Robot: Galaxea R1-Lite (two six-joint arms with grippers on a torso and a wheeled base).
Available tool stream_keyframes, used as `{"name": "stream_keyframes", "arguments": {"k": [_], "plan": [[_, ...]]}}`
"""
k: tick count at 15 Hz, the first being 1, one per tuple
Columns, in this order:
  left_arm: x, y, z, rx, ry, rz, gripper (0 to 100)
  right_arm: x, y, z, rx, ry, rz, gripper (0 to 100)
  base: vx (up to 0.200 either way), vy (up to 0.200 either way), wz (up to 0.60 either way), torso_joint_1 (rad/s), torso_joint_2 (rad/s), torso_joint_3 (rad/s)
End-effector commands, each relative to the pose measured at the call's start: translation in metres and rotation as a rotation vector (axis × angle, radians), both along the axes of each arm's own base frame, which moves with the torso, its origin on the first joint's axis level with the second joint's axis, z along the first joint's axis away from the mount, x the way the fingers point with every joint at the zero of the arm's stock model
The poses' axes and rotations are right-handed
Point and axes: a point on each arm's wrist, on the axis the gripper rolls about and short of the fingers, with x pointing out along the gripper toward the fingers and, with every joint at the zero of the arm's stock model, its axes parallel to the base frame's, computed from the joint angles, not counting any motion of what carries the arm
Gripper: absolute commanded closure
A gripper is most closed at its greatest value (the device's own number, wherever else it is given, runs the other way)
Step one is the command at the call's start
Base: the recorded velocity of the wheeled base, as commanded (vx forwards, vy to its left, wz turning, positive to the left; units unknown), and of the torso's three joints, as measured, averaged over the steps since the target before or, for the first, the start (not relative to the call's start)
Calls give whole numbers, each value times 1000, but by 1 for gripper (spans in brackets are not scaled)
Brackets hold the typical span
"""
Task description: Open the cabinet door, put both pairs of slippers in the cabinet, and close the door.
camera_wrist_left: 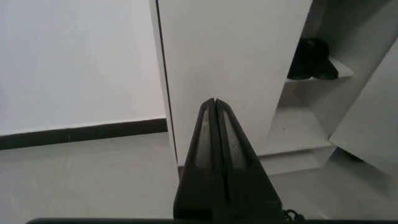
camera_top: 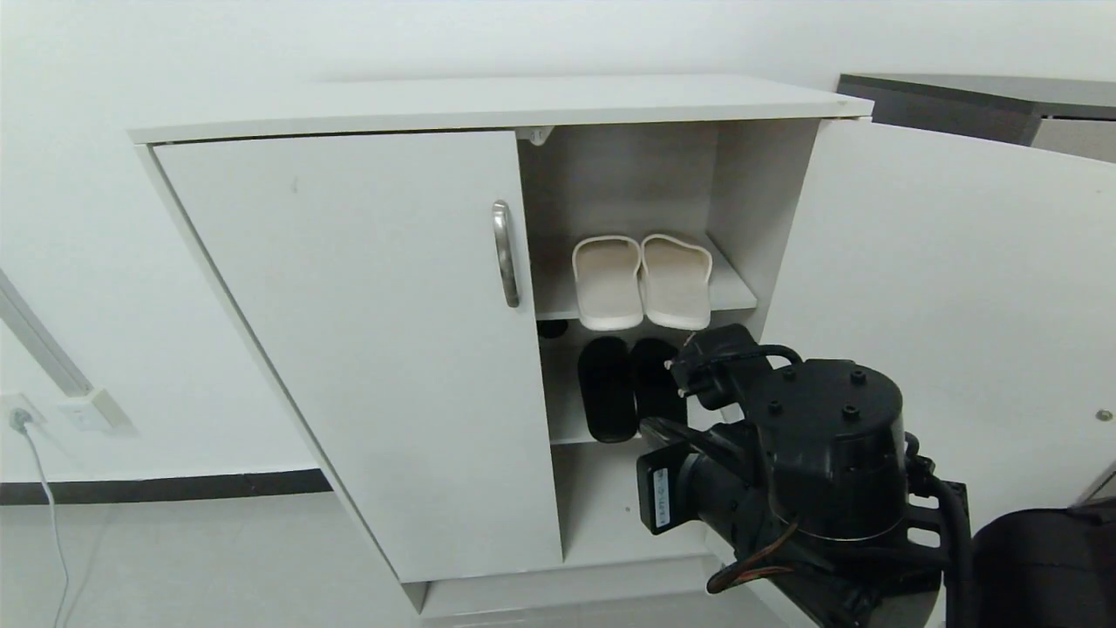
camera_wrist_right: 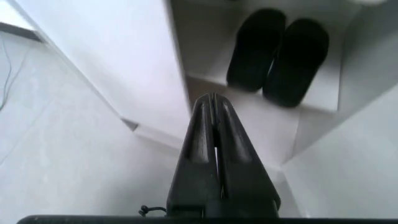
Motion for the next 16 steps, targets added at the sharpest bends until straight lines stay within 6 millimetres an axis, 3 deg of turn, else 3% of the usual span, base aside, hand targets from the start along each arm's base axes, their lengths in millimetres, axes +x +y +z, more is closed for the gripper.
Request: {"name": "stream_keyframes", "arguments": {"k": [1,10,16], "plan": [[0,0,0,-1,1,0,100,0,0,-4,-11,7,1,100,-200,0,0,2,2,-2],[0,0,0,-1,1,1,100,5,-2,-13,-23,19,-18,100,-200,0,0,3,2,1],[0,0,0,-3,-1,1,100,6,-6,-19,-43,31,-29,100,0,0,0,0,0,0]]}}
